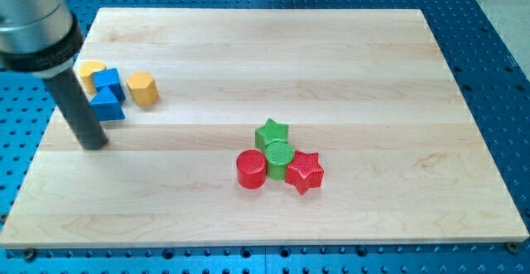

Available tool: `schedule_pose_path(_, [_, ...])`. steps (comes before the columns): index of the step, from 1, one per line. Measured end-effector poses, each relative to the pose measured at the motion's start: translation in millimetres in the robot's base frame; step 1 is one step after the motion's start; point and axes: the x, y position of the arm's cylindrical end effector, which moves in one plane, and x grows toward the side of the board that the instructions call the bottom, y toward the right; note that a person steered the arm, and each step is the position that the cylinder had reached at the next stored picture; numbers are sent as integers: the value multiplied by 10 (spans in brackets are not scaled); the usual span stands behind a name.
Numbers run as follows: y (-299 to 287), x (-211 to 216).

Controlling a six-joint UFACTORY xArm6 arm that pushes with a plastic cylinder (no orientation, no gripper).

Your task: Move the triangle to the bottom of the cube

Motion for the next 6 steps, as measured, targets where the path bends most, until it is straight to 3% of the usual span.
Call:
schedule_pose_path(4, [-51,20])
schedule_pose_path(5, [-614,33])
schedule_pose_path(6, [-664,-363])
